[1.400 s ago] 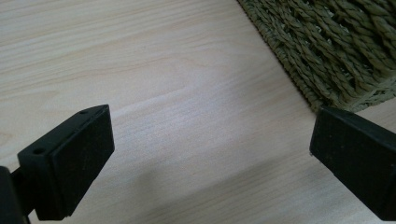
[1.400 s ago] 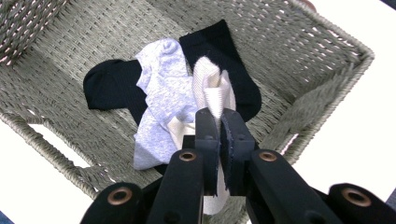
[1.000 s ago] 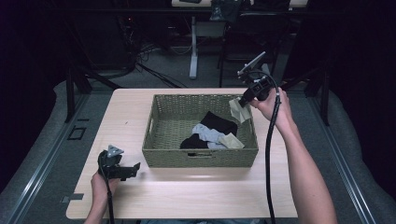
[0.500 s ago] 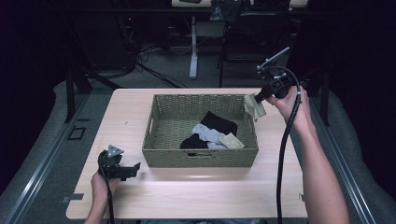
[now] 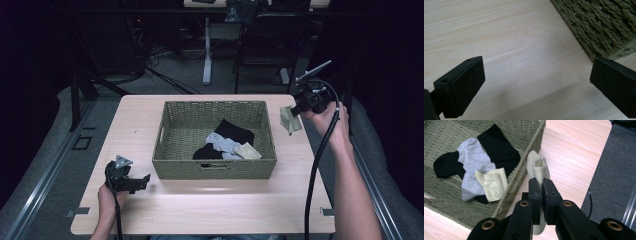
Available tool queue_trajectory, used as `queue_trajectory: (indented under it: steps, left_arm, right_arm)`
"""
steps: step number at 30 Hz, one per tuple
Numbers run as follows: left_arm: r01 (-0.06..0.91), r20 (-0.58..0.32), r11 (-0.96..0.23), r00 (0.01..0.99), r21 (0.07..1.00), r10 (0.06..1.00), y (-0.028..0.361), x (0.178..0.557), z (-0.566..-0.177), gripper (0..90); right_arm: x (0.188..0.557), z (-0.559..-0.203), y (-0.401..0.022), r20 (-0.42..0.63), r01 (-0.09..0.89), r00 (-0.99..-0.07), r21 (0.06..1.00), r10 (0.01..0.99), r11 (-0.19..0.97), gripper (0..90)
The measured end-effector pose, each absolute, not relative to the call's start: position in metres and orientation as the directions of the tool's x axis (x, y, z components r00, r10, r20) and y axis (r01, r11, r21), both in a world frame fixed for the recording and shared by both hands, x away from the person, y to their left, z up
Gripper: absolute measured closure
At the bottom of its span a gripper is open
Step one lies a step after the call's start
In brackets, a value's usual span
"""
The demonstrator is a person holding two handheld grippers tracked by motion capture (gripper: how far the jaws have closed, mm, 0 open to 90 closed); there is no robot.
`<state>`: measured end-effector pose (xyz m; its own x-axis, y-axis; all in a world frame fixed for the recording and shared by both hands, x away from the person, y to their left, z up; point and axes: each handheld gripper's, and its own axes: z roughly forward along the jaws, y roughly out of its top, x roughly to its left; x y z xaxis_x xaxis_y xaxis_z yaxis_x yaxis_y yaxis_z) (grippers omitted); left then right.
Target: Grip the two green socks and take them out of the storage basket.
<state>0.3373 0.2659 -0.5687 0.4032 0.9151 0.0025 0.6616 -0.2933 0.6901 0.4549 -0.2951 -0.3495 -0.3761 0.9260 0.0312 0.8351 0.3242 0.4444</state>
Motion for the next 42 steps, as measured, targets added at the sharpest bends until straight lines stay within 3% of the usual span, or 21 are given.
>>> queue_trajectory:
  steps: [12,34,39,42]
  left_arm:
    - [0.662,0.004,-0.293,0.402,0.690,0.916,0.266,0.337,-0.569,0.0]
    - [0.665,0.002,-0.294,0.403,0.687,0.915,0.266,0.337,-0.569,0.0]
    - [0.663,0.001,-0.290,0.400,0.690,0.916,0.266,0.337,-0.569,0.0]
    - [0.662,0.002,-0.291,0.401,0.690,0.916,0.266,0.337,-0.569,0.0]
  right_arm:
    - [0.453,-0.402,-0.320,0.076,0.876,-0.323,0.400,0.943,0.268,86.6]
    - [0.461,-0.494,-0.321,0.127,0.930,-0.299,0.262,0.946,0.259,85.7]
    - [0.462,-0.507,-0.318,0.125,0.935,-0.284,0.256,0.951,0.246,83.0]
    - [0.463,-0.508,-0.318,0.138,0.936,-0.288,0.251,0.948,0.248,75.8]
